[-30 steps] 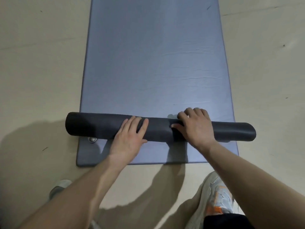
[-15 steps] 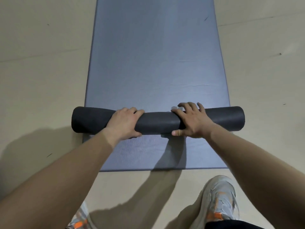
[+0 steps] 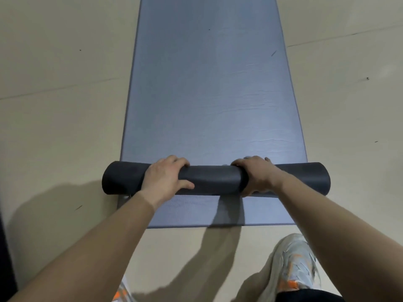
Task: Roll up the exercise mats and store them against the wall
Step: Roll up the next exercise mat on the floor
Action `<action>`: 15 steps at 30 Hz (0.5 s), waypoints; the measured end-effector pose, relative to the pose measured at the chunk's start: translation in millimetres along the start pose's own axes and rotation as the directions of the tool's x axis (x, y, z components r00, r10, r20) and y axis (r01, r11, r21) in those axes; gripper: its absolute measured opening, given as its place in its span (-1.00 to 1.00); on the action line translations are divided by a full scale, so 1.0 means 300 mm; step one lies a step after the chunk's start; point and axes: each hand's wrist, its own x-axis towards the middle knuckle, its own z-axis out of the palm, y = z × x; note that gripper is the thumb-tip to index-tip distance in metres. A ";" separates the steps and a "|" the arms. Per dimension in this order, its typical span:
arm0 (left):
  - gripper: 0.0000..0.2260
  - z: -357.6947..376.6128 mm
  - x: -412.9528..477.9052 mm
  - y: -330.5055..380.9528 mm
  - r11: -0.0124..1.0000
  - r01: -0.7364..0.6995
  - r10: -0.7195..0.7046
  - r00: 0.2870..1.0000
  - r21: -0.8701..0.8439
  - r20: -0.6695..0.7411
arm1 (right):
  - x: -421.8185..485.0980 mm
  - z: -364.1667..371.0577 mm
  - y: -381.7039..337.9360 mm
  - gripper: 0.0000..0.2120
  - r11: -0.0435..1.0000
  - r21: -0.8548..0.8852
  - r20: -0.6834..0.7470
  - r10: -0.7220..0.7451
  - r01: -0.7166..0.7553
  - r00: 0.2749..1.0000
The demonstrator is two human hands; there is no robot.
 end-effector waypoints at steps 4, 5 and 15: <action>-0.53 -0.071 0.141 -0.006 0.995 0.091 -0.088 0.990 -0.027 0.112 | -0.078 0.179 -0.031 0.09 0.954 -0.292 -0.375 -0.049 -0.068 0.926; -0.54 -0.062 0.150 0.009 0.995 0.079 -0.081 0.996 0.057 0.046 | -0.058 0.185 -0.026 0.16 0.950 -0.304 -0.375 -0.049 -0.073 0.926; 0.02 0.020 0.256 -0.014 0.925 -0.104 0.117 0.993 0.366 -0.015 | 0.079 0.120 0.017 -0.01 0.929 -0.327 -0.542 -0.032 -0.175 0.840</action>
